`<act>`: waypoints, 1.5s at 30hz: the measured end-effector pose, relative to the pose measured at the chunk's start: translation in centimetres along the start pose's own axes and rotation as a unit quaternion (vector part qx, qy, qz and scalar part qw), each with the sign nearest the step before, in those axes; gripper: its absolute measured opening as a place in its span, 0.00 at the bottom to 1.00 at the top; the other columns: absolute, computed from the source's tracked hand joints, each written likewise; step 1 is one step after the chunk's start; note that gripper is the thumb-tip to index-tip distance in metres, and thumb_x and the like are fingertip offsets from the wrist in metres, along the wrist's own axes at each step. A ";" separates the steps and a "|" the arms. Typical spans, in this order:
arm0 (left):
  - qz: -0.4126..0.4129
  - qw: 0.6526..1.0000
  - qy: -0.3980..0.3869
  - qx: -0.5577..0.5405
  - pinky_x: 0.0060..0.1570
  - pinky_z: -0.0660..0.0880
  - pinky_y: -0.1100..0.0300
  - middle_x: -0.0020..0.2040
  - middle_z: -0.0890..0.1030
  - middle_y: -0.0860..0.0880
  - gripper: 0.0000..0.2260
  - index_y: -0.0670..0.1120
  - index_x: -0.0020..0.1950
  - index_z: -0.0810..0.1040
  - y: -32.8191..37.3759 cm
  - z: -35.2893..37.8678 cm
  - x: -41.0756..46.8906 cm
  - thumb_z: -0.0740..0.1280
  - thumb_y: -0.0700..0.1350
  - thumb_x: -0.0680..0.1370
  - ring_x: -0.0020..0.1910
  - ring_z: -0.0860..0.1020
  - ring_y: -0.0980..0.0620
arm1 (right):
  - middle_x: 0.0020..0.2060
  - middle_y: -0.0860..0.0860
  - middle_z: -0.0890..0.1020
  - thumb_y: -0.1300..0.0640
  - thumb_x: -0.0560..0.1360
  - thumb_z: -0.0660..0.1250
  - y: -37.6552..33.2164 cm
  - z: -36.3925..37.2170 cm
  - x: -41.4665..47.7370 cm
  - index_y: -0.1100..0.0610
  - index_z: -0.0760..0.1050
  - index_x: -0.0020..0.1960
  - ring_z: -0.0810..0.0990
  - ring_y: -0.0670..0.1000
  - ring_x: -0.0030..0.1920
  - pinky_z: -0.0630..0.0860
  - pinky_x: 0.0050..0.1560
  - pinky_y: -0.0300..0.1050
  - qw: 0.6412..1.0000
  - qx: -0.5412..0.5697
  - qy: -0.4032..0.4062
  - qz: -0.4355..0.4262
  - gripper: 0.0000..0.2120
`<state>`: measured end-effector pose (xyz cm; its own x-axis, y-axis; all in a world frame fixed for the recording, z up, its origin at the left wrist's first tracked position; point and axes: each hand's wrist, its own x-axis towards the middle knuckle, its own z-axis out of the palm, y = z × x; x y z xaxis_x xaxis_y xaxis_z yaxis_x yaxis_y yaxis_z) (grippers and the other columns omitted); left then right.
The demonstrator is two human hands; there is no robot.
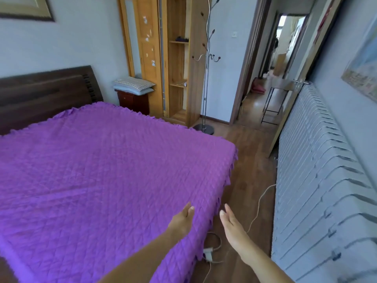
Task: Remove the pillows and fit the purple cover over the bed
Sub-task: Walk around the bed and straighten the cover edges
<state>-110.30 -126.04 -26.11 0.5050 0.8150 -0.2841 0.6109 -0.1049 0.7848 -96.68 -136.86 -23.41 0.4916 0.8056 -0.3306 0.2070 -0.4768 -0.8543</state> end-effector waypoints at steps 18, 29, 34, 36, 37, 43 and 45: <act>0.063 0.995 -0.059 0.054 0.71 0.51 0.62 0.75 0.61 0.47 0.22 0.44 0.75 0.58 13.8 10.2 11.1 0.50 0.51 0.83 0.74 0.59 0.50 | 0.76 0.49 0.56 0.43 0.81 0.46 1.4 -15.3 7.6 0.48 0.48 0.77 0.58 0.52 0.74 0.55 0.71 0.49 0.993 0.070 0.062 0.074 0.26; 0.122 0.986 -0.117 0.003 0.62 0.49 0.75 0.74 0.62 0.50 0.21 0.43 0.75 0.59 20.1 13.9 22.3 0.51 0.48 0.83 0.74 0.59 0.54 | 0.76 0.49 0.54 0.40 0.80 0.43 -0.6 -20.4 17.0 0.47 0.45 0.77 0.57 0.54 0.75 0.55 0.72 0.51 0.985 0.048 0.121 0.109 0.27; 0.102 0.989 -0.104 -0.030 0.70 0.50 0.65 0.75 0.61 0.51 0.22 0.47 0.75 0.59 20.5 11.7 27.6 0.51 0.53 0.82 0.74 0.59 0.53 | 0.76 0.49 0.54 0.41 0.81 0.44 -3.5 -20.6 22.8 0.47 0.46 0.77 0.57 0.53 0.75 0.55 0.72 0.51 0.986 0.052 0.120 0.104 0.27; 0.096 0.988 -0.111 -0.057 0.70 0.51 0.64 0.75 0.61 0.52 0.23 0.48 0.75 0.59 20.8 11.3 29.3 0.51 0.54 0.82 0.74 0.59 0.53 | 0.76 0.49 0.53 0.40 0.81 0.44 -3.7 -21.0 24.4 0.46 0.46 0.77 0.56 0.53 0.75 0.55 0.72 0.52 0.986 0.050 0.117 0.106 0.27; 0.096 0.987 -0.112 -0.061 0.70 0.51 0.63 0.75 0.61 0.52 0.23 0.48 0.75 0.59 21.1 11.2 30.1 0.51 0.54 0.82 0.74 0.59 0.54 | 0.76 0.48 0.53 0.40 0.80 0.43 -3.7 -21.3 25.3 0.46 0.46 0.77 0.55 0.53 0.75 0.55 0.72 0.52 0.986 0.048 0.116 0.108 0.27; 0.080 0.989 -0.098 -0.073 0.70 0.50 0.64 0.75 0.62 0.51 0.22 0.46 0.75 0.60 22.4 11.6 37.5 0.51 0.53 0.82 0.74 0.59 0.53 | 0.77 0.48 0.52 0.40 0.80 0.43 -3.1 -24.3 32.1 0.47 0.45 0.77 0.53 0.53 0.75 0.52 0.73 0.52 0.985 0.026 0.111 0.126 0.27; 0.074 0.990 -0.094 -0.077 0.68 0.51 0.66 0.74 0.62 0.51 0.22 0.46 0.75 0.60 22.8 12.2 39.8 0.51 0.53 0.82 0.74 0.59 0.53 | 0.76 0.48 0.53 0.40 0.80 0.44 -2.9 -25.4 34.3 0.47 0.46 0.77 0.54 0.53 0.75 0.53 0.73 0.53 0.986 0.021 0.108 0.128 0.27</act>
<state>-68.80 -102.91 -26.23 0.6955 0.6749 -0.2465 0.4285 -0.1142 0.8963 -58.96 -116.74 -22.05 0.6932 0.5650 -0.4474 0.0196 -0.6353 -0.7720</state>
